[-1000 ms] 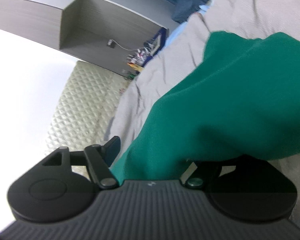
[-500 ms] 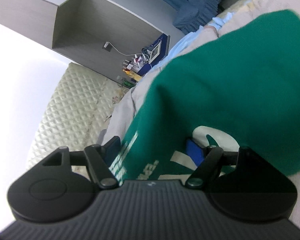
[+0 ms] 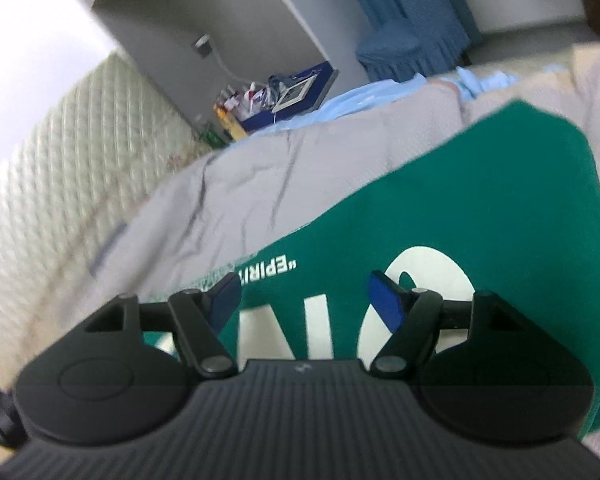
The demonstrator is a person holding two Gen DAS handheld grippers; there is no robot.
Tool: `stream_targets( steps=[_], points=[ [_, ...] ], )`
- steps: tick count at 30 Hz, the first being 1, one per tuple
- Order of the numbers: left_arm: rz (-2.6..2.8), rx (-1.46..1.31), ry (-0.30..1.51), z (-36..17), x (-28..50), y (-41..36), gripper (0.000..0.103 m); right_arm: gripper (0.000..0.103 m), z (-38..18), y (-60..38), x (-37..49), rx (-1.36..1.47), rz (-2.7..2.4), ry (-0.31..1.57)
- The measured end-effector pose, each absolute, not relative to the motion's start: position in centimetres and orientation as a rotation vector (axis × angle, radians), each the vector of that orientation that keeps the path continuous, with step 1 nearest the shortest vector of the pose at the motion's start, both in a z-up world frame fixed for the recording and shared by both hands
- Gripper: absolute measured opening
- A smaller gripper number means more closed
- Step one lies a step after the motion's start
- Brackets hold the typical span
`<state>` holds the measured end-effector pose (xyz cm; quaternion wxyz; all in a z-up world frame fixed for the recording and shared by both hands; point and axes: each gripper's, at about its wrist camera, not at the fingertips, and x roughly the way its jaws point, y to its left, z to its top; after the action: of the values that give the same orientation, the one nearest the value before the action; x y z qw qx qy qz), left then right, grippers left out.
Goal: Fold large clothes
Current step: 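Press both grippers onto the lettered hoodie and smooth it flat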
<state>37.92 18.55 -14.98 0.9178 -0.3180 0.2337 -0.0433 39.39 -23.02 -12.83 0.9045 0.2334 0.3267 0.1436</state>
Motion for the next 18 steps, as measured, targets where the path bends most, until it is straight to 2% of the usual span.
stream_targets(
  steps=[5,14,17,18],
  points=[
    [-0.026,-0.514,0.543,-17.3,40.6,17.7,0.060,0.071,-14.6,-21.1,40.5,0.267,0.307,0.657],
    [0.030,-0.369,0.552,-18.0,40.6,16.2,0.061,0.071,-14.9,-21.0,40.4,0.212,0.315,0.635],
    [0.047,-0.310,0.541,-17.0,39.3,15.2,0.067,0.072,-14.1,-21.1,39.3,0.182,0.305,0.617],
    [0.050,-0.293,0.537,-16.5,38.9,14.9,0.073,0.072,-13.7,-21.3,38.9,0.177,0.300,0.610]
  ],
)
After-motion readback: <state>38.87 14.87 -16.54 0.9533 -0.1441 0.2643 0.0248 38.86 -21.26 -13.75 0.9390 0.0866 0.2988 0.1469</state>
